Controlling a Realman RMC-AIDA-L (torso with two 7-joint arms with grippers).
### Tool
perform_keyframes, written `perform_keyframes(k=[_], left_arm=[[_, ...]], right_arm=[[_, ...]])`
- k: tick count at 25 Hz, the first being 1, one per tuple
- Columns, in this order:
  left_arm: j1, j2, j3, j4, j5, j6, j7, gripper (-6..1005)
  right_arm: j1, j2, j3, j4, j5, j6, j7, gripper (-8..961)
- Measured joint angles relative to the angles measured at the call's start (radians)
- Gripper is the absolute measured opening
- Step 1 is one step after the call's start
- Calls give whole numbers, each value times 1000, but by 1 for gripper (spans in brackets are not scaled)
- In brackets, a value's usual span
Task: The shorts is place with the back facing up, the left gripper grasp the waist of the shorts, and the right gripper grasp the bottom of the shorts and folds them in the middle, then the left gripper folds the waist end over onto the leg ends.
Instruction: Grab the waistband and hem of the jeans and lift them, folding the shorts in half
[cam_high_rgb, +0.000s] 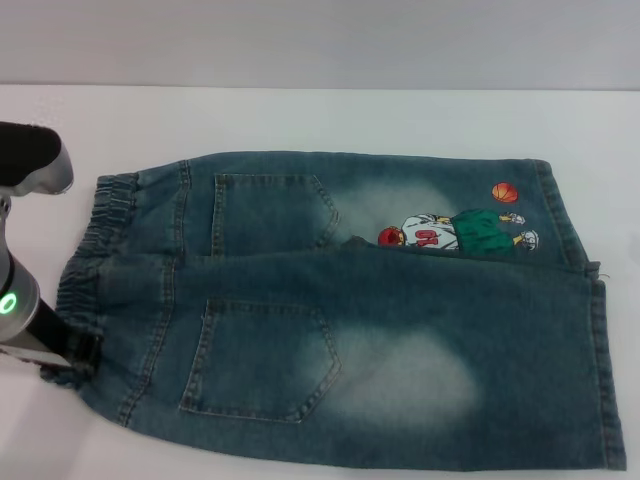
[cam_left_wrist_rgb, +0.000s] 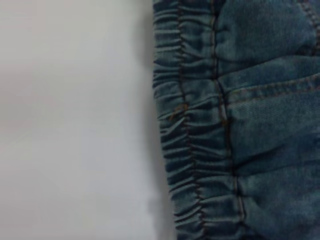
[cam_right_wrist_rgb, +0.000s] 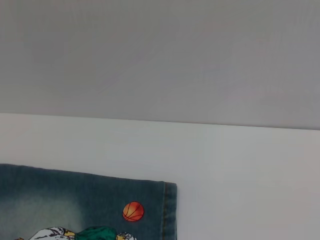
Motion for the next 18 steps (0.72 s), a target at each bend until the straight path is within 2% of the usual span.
perform_keyframes(k=[11,14,18], left_arm=[[6,-2,5,-65,-3,-8,0,215],[10,-2,6,-75,-3,-10,-2,24],[18,0,-1,-114,0,-11,-13,7]], right_arm=[[0,0,-1,1,0,0,0,691],[0,0,-2,1,0,0,0,691],[0,0,-2,0,0,0,0,692]])
